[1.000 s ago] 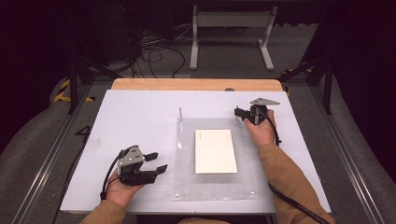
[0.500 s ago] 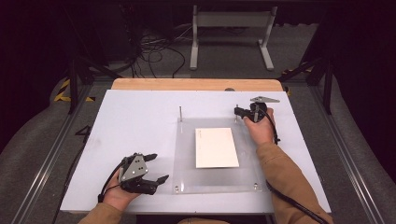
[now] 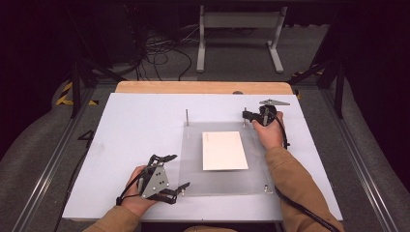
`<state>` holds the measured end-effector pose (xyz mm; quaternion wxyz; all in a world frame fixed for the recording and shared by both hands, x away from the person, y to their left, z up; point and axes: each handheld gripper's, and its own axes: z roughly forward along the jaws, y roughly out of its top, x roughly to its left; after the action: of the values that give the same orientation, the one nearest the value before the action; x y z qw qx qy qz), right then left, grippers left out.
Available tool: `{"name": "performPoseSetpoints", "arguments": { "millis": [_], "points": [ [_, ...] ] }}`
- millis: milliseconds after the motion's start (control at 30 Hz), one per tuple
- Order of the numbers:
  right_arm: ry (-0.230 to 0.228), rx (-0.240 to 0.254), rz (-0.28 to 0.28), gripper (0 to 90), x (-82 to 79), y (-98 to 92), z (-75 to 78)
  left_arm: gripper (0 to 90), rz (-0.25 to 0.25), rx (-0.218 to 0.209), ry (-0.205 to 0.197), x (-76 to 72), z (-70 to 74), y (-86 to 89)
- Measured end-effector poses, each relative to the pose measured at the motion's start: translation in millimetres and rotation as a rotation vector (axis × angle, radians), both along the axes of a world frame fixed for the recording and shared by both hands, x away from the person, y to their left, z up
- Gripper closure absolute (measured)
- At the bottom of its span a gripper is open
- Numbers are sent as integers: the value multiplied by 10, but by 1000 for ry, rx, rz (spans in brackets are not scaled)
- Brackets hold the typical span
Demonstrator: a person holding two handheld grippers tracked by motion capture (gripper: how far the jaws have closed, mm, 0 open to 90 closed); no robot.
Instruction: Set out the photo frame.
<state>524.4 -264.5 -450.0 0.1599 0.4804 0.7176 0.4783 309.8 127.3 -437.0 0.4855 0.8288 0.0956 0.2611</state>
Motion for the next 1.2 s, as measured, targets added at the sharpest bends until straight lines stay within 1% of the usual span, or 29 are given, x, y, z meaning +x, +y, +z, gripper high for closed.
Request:
{"name": "performPoseSetpoints", "arguments": {
  "millis": [100, 267, 300, 333, 367, 400, 433, 500, 600, 667, 733, 833, 900, 967, 1067, 1133, 1200],
  "points": [
    [-5, 0, -1, 858, -10, 0, -5, 105, -6, 2, -6, 13, 4, -42],
    [-8, 5, 0, 857, -13, -5, -11, 143, -10, -13, -2, 43, 3, -59],
    [-9, 7, 1, 857, -12, -7, -13, 171, 2, -24, -1, 46, 6, -51],
    [-9, 9, 2, 857, -13, -9, -15, 219, 4, -26, 3, 54, 15, -42],
    [-8, 10, 3, 857, -12, -11, -15, 244, 10, -43, 11, 63, 25, -33],
    [-6, 9, 4, 857, -10, -10, -11, 260, 10, -47, 18, 66, 34, -28],
    [-7, 7, 5, 856, -10, -10, -10, 276, -2, -56, 28, 69, 40, -27],
    [-5, 4, 3, 856, -12, -5, -4, 336, -18, -61, 29, 64, 37, -34],
    [-3, -2, 5, 855, -12, -3, 3, 407, -37, -49, 33, 59, 35, -40],
    [1, -1, 6, 855, -10, -6, 5, 434, -45, -57, 32, 66, 31, -44],
    [2, -2, 6, 855, -10, -4, 7, 435, -45, -77, 42, 87, 23, -49],
    [4, 0, 3, 855, -11, -5, 7, 452, -54, -93, 40, 123, 12, -62],
    [4, 2, 3, 854, -10, -6, 6, 467, -60, -95, 28, 138, 9, -72],
    [5, 8, 7, 854, -6, -13, 3, 484, -61, -88, 13, 145, 7, -74],
    [6, 15, 16, 852, 0, -26, 0, 499, -71, -103, 12, 160, -7, -71],
    [8, 18, 17, 852, 1, -29, -1, 503, -63, -109, 12, 160, -8, -60],
    [10, 15, 18, 851, 3, -29, 5, 518, -63, -110, -3, 158, -5, -56]
  ]
}}
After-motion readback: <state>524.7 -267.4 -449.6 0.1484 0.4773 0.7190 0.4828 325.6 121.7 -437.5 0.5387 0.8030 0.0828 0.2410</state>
